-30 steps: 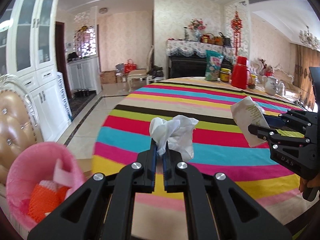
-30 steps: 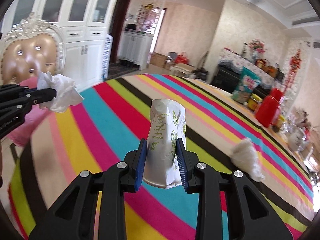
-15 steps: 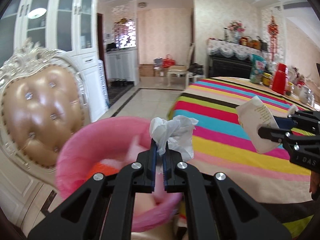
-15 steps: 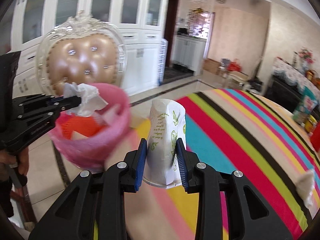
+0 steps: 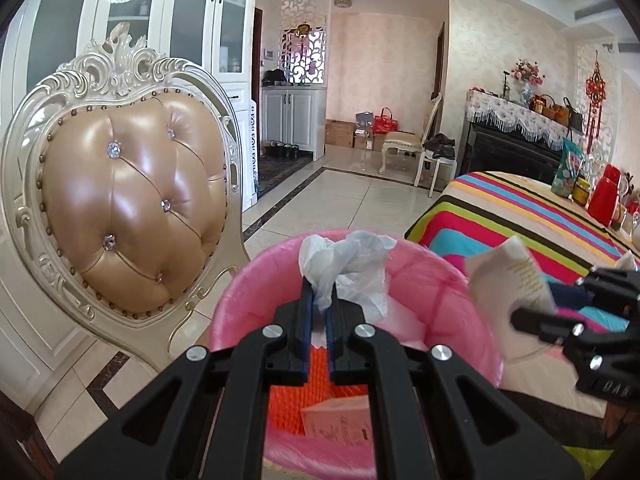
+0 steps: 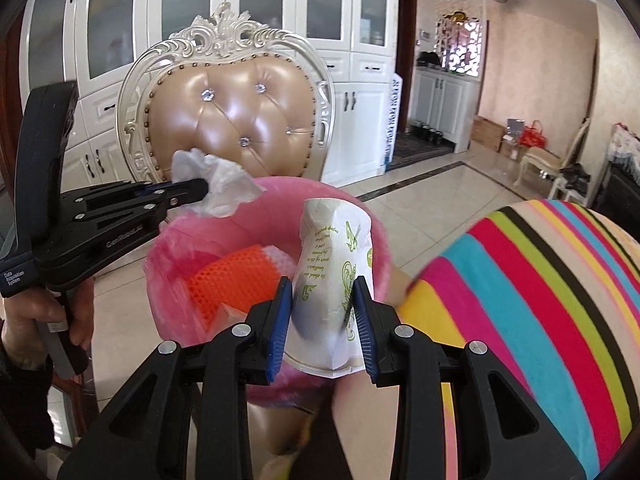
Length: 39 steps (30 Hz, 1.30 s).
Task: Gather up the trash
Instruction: 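Lower the cup and tissue into the pink bin and open both tools, then move both open tools back over the table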
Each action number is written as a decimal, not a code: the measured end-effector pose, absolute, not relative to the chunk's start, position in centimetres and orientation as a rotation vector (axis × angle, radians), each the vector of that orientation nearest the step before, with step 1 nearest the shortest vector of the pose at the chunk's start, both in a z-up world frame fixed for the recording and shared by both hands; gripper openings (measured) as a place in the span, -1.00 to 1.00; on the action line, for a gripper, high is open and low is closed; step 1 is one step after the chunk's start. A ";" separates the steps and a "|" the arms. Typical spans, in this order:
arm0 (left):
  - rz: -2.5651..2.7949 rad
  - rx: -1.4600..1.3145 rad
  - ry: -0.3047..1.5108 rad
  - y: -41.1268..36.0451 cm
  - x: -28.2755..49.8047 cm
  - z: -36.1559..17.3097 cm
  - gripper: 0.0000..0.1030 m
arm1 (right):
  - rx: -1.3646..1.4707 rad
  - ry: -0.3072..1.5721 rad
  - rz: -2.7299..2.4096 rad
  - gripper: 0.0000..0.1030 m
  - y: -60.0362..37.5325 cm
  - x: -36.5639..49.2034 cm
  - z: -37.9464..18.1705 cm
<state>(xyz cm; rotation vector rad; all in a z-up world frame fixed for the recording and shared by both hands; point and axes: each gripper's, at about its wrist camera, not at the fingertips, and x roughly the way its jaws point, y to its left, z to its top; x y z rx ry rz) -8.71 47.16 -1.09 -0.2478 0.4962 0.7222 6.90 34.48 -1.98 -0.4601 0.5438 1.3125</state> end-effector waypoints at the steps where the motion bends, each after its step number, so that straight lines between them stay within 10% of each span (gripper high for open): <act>1: 0.723 -0.252 0.496 47.6 -8.6 -1.0 -0.87 | -0.455 0.553 1.325 -0.38 35.0 6.8 -2.1; 4: 0.710 -0.263 0.494 48.5 -8.0 -0.9 -0.83 | -0.455 0.564 1.369 -0.32 36.5 6.3 -2.5; 7: 0.729 -0.267 0.503 48.9 -7.7 -0.9 -0.41 | -0.451 0.558 1.382 0.14 36.8 5.9 -2.8; 23: 0.724 -0.087 0.503 41.6 -4.1 -0.3 0.74 | -0.459 0.495 1.199 0.24 24.7 10.9 -1.4; 39: 0.435 0.031 0.516 26.2 7.9 0.1 0.90 | -0.342 0.499 0.845 0.53 4.9 18.3 -1.0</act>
